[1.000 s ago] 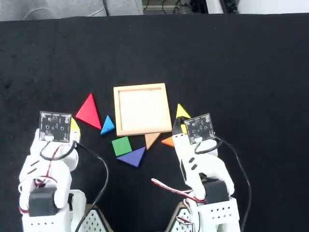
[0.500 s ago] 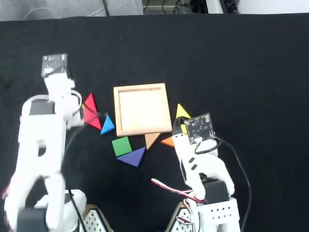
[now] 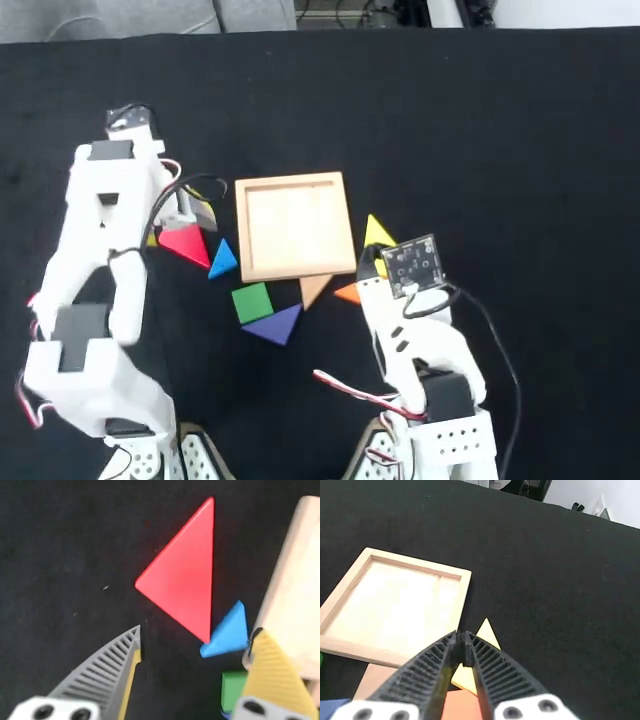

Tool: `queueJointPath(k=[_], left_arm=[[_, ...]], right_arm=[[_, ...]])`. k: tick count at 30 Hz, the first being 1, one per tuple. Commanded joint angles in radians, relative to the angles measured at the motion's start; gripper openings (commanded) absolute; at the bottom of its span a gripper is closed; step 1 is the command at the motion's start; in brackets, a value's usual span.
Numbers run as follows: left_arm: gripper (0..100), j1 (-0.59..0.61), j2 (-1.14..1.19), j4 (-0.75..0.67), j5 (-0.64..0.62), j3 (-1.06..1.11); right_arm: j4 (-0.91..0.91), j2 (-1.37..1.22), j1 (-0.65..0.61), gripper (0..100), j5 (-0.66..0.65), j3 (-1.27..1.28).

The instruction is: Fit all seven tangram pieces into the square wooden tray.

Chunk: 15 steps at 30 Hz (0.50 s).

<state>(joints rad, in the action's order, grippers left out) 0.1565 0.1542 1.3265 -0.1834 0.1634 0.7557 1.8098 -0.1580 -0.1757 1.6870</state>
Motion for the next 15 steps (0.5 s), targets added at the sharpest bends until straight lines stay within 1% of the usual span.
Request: queueJointPath(k=[1,7,10,15], left_arm=[[33,0.056,0.063,-0.06,-0.002,-0.085],[34,0.064,0.117,-0.061,0.0,-0.102],[34,0.07,0.135,-0.1,0.0,-0.091],[34,0.041,0.189,-0.109,0.0,-0.096]], right_arm=[[0.003,0.071,0.012,1.2,-0.014,-0.002],[0.005,0.071,0.012,1.2,-0.014,-0.002],[0.005,0.071,0.012,1.2,-0.014,-0.002],[0.005,0.071,0.012,1.2,-0.014,-0.002]])
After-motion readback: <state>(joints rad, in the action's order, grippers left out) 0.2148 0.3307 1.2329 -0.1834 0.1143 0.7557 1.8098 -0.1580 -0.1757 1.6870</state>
